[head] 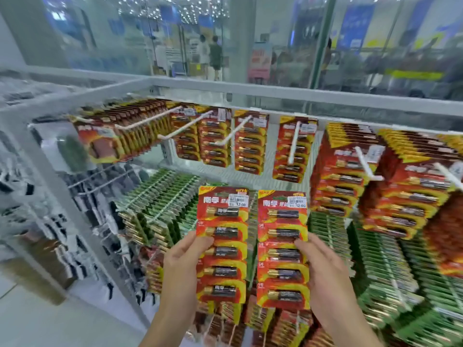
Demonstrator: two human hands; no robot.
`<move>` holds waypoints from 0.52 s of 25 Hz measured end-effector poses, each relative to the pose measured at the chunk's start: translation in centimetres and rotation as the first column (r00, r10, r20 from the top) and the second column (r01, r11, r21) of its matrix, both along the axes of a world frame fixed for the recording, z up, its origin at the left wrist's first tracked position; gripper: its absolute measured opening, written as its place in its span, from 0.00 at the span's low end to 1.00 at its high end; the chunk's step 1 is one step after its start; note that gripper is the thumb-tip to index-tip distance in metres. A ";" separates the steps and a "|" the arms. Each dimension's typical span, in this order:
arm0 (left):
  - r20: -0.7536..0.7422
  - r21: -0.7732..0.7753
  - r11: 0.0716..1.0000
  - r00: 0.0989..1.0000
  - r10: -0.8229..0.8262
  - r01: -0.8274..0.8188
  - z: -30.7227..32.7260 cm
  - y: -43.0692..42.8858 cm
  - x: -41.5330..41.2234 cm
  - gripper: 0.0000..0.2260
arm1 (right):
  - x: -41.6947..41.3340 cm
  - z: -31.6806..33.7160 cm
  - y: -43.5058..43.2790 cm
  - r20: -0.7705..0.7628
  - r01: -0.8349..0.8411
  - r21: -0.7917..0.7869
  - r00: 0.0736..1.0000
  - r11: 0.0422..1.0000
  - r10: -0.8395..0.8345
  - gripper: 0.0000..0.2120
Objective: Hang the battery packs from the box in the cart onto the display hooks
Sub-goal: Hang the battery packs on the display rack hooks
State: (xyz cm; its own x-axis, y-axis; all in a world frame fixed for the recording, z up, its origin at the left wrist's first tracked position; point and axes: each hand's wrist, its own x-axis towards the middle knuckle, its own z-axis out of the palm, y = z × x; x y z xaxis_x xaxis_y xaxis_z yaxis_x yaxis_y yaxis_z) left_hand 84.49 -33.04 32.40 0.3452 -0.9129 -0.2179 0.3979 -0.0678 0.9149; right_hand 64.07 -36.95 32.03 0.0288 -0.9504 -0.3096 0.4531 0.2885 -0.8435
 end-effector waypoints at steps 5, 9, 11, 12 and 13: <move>-0.024 -0.073 0.997 1.000 -0.016 0.014 1.5 -1.0 6.9 0.11 | 5.7 0.1 0.0 -0.012 0.025 0.031 1.000 0.999 -0.024 0.08; 0.012 -0.184 0.982 0.999 -0.043 0.045 3.1 -2.5 10.8 0.10 | 8.8 0.2 0.2 -0.016 0.085 0.066 0.996 0.994 -0.084 0.18; 0.003 -0.206 0.977 0.998 -0.058 0.057 3.4 -3.4 12.3 0.11 | 9.7 0.5 0.2 -0.019 0.116 0.069 0.993 0.991 -0.115 0.20; -0.004 -0.206 0.977 0.998 -0.062 0.059 3.4 -3.7 12.9 0.11 | 9.8 0.5 0.1 -0.019 0.138 0.062 0.990 0.989 -0.137 0.19; -0.016 -0.204 0.977 0.998 -0.067 0.062 3.3 -4.0 13.4 0.12 | 10.0 0.8 0.2 -0.015 0.147 0.066 0.989 0.987 -0.146 0.17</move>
State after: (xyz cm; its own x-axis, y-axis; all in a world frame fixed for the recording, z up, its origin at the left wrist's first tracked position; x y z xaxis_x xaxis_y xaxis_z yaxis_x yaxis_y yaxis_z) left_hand 97.89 -37.03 35.71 0.2815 -0.9590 -0.0327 0.4199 0.0925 0.9028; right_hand 74.05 -36.75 32.81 -0.1129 -0.9214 -0.3718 0.4861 0.2751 -0.8295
